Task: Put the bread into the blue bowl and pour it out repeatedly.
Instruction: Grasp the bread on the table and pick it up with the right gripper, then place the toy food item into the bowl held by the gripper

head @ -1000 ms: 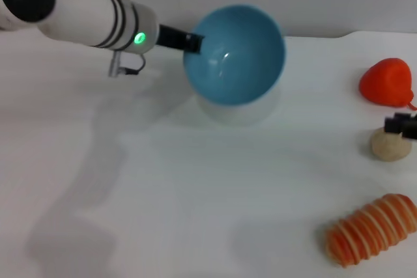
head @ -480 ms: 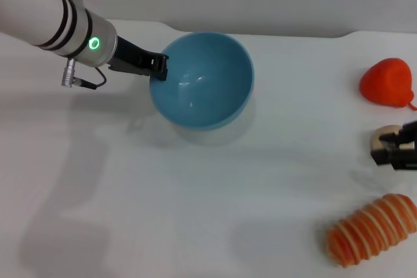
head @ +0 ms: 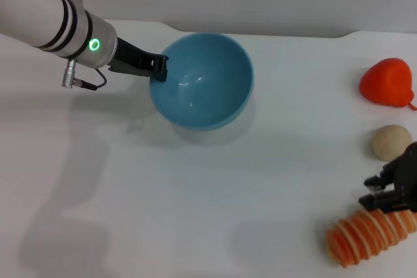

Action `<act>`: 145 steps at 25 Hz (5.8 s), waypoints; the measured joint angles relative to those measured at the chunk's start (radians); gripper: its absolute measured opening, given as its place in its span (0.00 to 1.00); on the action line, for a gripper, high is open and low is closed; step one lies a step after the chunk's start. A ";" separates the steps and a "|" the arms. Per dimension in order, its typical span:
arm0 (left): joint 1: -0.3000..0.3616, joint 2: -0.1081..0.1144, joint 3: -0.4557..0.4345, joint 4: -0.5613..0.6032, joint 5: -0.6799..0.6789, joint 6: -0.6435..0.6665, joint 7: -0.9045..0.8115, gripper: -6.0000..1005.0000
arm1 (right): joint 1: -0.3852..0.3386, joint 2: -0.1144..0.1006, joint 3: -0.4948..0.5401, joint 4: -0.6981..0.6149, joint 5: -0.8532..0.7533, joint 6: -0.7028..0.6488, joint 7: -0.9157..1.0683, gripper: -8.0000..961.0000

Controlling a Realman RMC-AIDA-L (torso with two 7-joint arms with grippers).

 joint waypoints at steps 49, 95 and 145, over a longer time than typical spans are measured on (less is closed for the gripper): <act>0.010 -0.012 -0.001 0.043 0.015 0.104 0.012 0.01 | 0.052 0.010 -0.624 0.004 -0.279 0.165 0.253 0.58; 0.000 -0.013 -0.014 0.073 0.015 0.139 0.012 0.01 | 0.060 0.008 -0.518 -0.013 -0.275 0.135 0.374 0.30; -0.092 -0.028 0.139 0.105 -0.115 -0.024 0.001 0.01 | -0.050 0.004 -0.155 -0.001 0.567 0.508 0.083 0.10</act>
